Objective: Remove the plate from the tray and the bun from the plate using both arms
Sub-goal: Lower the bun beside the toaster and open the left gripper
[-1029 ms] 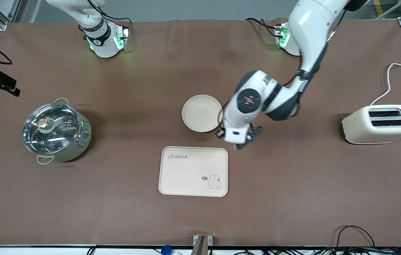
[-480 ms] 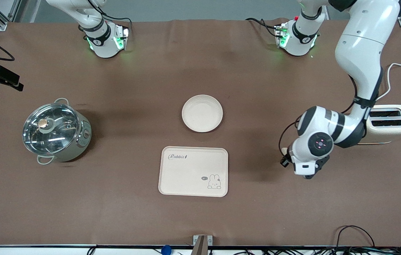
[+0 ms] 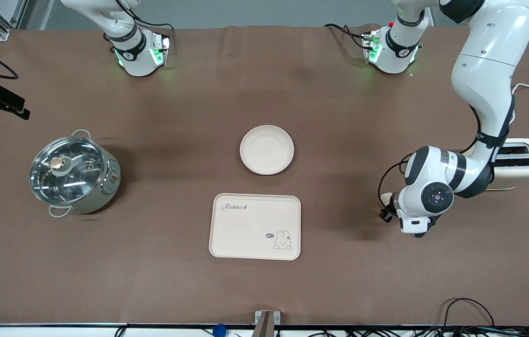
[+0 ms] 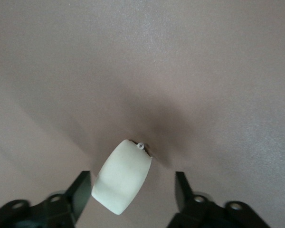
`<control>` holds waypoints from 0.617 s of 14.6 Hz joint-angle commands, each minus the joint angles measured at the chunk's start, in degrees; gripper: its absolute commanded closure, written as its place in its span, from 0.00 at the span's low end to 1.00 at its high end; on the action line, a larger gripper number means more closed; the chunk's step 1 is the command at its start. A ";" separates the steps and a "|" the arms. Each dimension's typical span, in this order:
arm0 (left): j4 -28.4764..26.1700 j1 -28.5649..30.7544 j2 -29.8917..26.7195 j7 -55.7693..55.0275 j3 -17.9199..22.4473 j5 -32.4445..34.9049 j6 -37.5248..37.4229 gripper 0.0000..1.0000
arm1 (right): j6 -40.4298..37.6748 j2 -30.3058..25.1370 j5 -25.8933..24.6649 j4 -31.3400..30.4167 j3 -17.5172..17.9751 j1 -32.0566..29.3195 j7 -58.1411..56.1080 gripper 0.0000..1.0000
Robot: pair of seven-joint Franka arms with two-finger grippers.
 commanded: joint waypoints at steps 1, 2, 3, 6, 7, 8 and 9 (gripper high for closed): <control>0.18 0.59 -1.84 -0.09 -0.94 0.89 0.08 0.00 | 0.01 -0.54 -1.08 -0.07 -0.34 0.60 0.00 0.00; 0.36 1.11 -3.59 0.08 -1.30 0.71 0.08 0.00 | 0.10 -0.54 -1.08 -0.07 -0.34 0.69 0.00 0.00; 1.32 1.12 -5.08 2.17 -2.00 0.54 -0.27 0.00 | 0.27 -0.54 -1.08 -0.07 -0.34 0.69 0.00 0.00; 2.82 1.29 -10.53 12.27 -2.62 0.45 -3.25 0.00 | 0.54 -0.45 -1.08 -0.07 -0.34 0.69 0.00 0.00; 3.61 1.90 -12.64 15.87 -2.53 0.45 -4.22 0.00 | 0.54 -0.54 -1.08 -0.07 -0.25 0.69 0.00 0.00; 4.22 2.34 -14.31 19.21 -2.62 0.45 -5.45 0.00 | 0.62 -0.45 -1.08 -0.07 -0.34 0.69 0.00 0.00; 5.01 2.87 -15.72 22.73 -2.71 0.36 -7.89 0.00 | 0.89 -0.45 -1.08 -0.07 -0.34 0.69 0.00 0.00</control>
